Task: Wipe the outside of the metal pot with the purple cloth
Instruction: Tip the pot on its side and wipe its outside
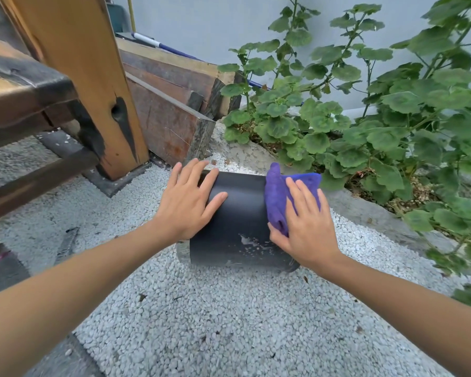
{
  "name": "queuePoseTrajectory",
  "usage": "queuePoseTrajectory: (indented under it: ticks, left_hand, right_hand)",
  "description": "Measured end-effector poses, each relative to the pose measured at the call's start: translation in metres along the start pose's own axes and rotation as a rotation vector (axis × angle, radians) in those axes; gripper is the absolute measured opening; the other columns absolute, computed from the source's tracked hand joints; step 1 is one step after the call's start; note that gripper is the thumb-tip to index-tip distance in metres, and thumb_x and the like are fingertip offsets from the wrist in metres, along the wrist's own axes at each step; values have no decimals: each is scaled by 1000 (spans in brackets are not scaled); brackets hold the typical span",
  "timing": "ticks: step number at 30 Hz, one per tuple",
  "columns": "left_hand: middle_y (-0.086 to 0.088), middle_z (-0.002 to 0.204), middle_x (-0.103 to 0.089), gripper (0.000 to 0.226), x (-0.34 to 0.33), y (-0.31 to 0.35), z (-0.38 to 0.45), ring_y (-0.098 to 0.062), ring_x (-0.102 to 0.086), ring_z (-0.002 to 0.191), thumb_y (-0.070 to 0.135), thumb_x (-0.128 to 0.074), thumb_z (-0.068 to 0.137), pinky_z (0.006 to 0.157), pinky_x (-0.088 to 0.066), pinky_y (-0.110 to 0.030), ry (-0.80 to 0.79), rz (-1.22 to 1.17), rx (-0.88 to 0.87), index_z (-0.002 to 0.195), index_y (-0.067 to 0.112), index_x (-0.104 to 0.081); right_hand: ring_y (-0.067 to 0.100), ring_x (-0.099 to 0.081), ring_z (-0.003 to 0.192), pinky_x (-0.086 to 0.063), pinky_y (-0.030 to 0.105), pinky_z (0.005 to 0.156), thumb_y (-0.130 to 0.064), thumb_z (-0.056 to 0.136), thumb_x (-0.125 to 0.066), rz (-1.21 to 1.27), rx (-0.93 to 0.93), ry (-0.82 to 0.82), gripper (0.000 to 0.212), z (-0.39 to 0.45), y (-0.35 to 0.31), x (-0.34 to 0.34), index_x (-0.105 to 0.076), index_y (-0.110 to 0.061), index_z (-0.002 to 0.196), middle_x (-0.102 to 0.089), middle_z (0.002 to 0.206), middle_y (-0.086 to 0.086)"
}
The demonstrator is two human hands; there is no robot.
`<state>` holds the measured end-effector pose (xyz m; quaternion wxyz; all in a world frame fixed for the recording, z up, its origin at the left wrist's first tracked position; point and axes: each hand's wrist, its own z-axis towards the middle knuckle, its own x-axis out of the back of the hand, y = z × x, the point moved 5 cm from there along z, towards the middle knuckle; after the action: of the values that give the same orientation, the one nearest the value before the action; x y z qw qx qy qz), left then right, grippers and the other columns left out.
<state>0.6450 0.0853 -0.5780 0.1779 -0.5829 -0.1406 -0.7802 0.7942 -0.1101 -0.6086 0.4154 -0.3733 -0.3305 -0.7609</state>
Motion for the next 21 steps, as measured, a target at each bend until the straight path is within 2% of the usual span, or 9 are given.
queuePoseTrajectory:
  ticks: [3, 5, 7, 10, 12, 15, 17, 21]
  left_hand:
    - [-11, 152, -40, 64, -3, -1, -6, -31, -25, 147, 57, -21, 102, 120, -21, -48, 26, -117, 84, 151, 19, -37]
    - [-11, 154, -39, 60, -6, -2, -6, -28, -18, 151, 51, -24, 104, 124, -16, -42, 61, -266, 84, 152, 17, -37]
    - [-13, 152, -42, 58, -4, -5, -3, -27, -15, 151, 41, -20, 105, 125, -9, -37, 100, -383, 63, 150, 10, -41]
    - [-23, 139, -54, 65, -1, -6, 9, -31, -35, 140, 31, -12, 103, 125, -11, -43, 116, -426, -45, 139, -7, -49]
    - [-22, 138, -55, 68, -2, -11, 16, -29, -40, 138, 34, -10, 101, 125, -12, -43, 83, -456, -20, 137, -8, -49]
    - [-21, 143, -52, 69, -10, -16, 27, -28, -38, 142, 36, -9, 101, 125, -11, -41, 50, -382, -48, 140, -6, -46]
    - [-17, 146, -49, 75, -15, -20, 31, -26, -34, 145, 46, -7, 99, 125, -12, -41, 16, -368, -33, 143, -2, -44]
    - [-11, 150, -46, 71, -23, -27, 36, -28, -25, 149, 55, -22, 98, 124, -18, -40, 22, -338, 46, 146, 5, -42]
  right_hand:
    - [38, -47, 139, -35, 64, 110, -44, 92, -46, 35, -89, 7, 57, 3, -5, 3, -63, 0, 125, -46, 154, 18]
    - [35, -45, 140, -28, 70, 110, -46, 93, -41, 96, -141, 22, 58, 10, -20, 7, -58, -7, 132, -44, 156, 15]
    - [32, -44, 141, -21, 74, 110, -52, 92, -40, 153, -89, 27, 60, 20, -52, 9, -49, -14, 138, -40, 159, 14]
    - [34, -35, 147, -16, 76, 110, -53, 82, -47, 159, 81, -21, 66, 32, -116, 1, -48, -15, 136, -29, 163, 21]
    - [36, -24, 152, -14, 77, 110, -52, 86, -48, 125, 84, -49, 65, 37, -135, -9, -54, -10, 135, -21, 165, 23]
    - [35, -25, 152, -17, 76, 110, -56, 85, -54, 84, 113, -9, 69, 41, -120, -20, -55, -11, 137, -24, 164, 21]
    - [36, -29, 151, -20, 75, 110, -58, 80, -59, 68, 180, 45, 72, 42, -102, -25, -53, -11, 135, -28, 163, 20]
    - [36, -27, 151, -19, 73, 112, -62, 77, -59, 33, 189, 62, 76, 34, -70, -34, -46, -13, 134, -29, 163, 20]
